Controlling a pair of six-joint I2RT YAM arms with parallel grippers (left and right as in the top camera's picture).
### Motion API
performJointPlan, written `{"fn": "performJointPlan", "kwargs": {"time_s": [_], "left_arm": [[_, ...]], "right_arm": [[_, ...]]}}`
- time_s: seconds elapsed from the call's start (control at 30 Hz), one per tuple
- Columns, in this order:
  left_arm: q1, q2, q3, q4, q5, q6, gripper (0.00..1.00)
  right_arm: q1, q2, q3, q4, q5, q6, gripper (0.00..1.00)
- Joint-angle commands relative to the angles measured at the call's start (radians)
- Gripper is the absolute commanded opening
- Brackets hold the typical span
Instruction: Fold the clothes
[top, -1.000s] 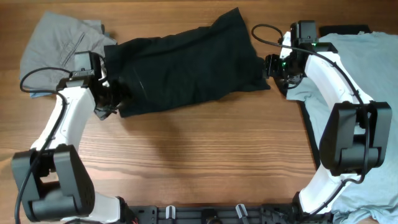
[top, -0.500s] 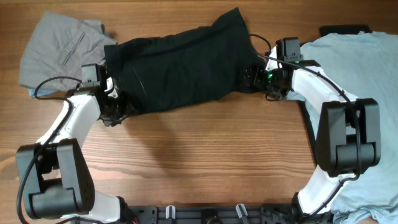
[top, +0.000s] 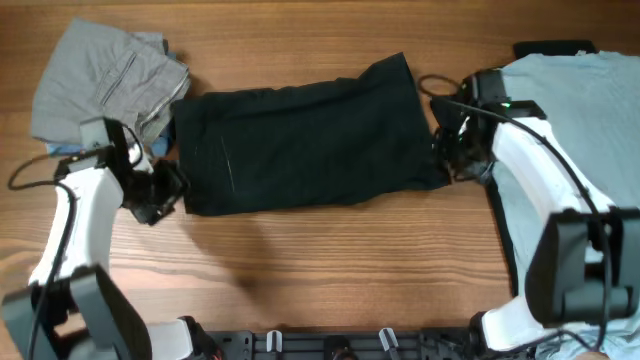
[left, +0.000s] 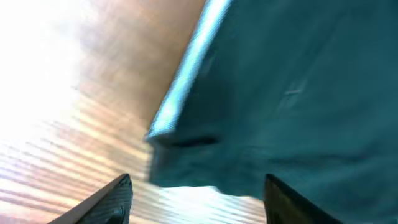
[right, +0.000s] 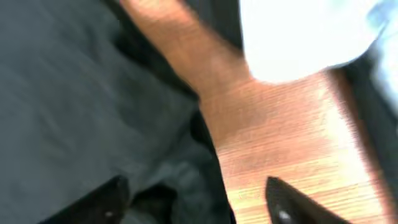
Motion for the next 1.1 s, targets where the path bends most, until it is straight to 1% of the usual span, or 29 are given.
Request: {"fn": "performJointPlan", "kwargs": {"time_s": [0.0, 0.03, 0.07, 0.1, 0.2, 0.23, 0.27, 0.37, 0.43, 0.5, 0.53, 0.6, 0.63, 0.67, 0.7, 0.73, 0.8, 0.87, 0.9, 0.97, 1.03, 1.07], "left_arm": [[-0.001, -0.094, 0.122, 0.037, 0.053, 0.06, 0.67], [-0.002, -0.106, 0.132, 0.128, 0.053, 0.06, 0.6], [-0.005, -0.098, 0.132, 0.219, 0.05, 0.083, 0.53], [-0.013, -0.073, 0.132, 0.304, 0.049, 0.113, 0.5], [-0.039, 0.045, 0.132, 0.47, 0.05, 0.135, 0.52], [-0.05, 0.087, 0.132, 0.516, 0.054, 0.136, 0.53], [-0.067, 0.158, 0.132, 0.584, 0.054, 0.138, 0.54], [-0.072, 0.272, 0.132, 0.699, 0.025, 0.138, 0.56], [-0.072, 0.303, 0.132, 0.737, -0.034, 0.138, 0.61], [-0.072, 0.319, 0.132, 0.769, -0.072, 0.137, 0.64], [-0.074, 0.33, 0.132, 0.776, -0.071, 0.137, 0.64], [-0.074, 0.356, 0.132, 0.781, -0.064, 0.137, 0.63], [-0.074, 0.363, 0.132, 0.782, -0.022, 0.136, 0.58], [-0.074, 0.363, 0.132, 0.783, 0.044, 0.135, 0.51], [-0.074, 0.363, 0.132, 0.781, 0.093, 0.134, 0.48], [-0.074, 0.363, 0.132, 0.77, 0.128, 0.134, 0.47], [-0.074, 0.363, 0.132, 0.729, 0.139, 0.138, 0.48], [-0.075, 0.363, 0.132, 0.714, 0.151, 0.137, 0.47], [-0.079, 0.363, 0.132, 0.71, 0.174, 0.137, 0.49], [-0.092, 0.363, 0.132, 0.703, 0.173, 0.137, 0.56], [-0.096, 0.363, 0.132, 0.703, 0.173, 0.137, 0.56], [-0.096, 0.363, 0.132, 0.703, 0.173, 0.137, 0.53]], "right_arm": [[-0.037, -0.117, 0.027, 0.152, 0.008, -0.138, 0.8], [-0.04, -0.135, 0.027, 0.221, -0.035, -0.176, 0.75], [-0.039, -0.138, 0.026, 0.338, -0.127, -0.201, 0.71], [-0.039, -0.127, 0.025, 0.413, -0.187, -0.201, 0.7], [-0.039, -0.065, 0.024, 0.568, -0.269, -0.196, 0.7], [-0.039, -0.04, 0.024, 0.594, -0.288, -0.195, 0.7], [-0.039, -0.006, 0.024, 0.606, -0.302, -0.193, 0.72], [-0.039, 0.049, 0.024, 0.583, -0.302, -0.195, 0.74], [-0.039, 0.059, 0.024, 0.588, -0.301, -0.198, 0.74], [-0.039, 0.073, 0.024, 0.621, -0.3, -0.231, 0.79], [-0.039, 0.09, 0.024, 0.644, -0.298, -0.247, 0.81], [-0.039, 0.137, 0.024, 0.691, -0.306, -0.246, 0.82], [-0.039, 0.168, 0.024, 0.726, -0.31, -0.248, 0.82], [-0.039, 0.2, 0.029, 0.766, -0.322, -0.246, 0.8], [-0.039, 0.218, 0.038, 0.786, -0.324, -0.246, 0.8], [-0.039, 0.238, 0.05, 0.812, -0.325, -0.245, 0.8], [-0.039, 0.285, 0.06, 0.915, -0.354, -0.211, 0.79], [-0.036, 0.346, 0.06, 1.048, -0.365, -0.154, 0.73], [-0.031, 0.377, 0.06, 1.119, -0.391, -0.14, 0.72], [-0.014, 0.424, 0.06, 1.207, -0.409, -0.137, 0.73], [0.005, 0.459, 0.06, 1.271, -0.399, -0.142, 0.76], [0.01, 0.473, 0.06, 1.299, -0.397, -0.141, 0.77]]}}
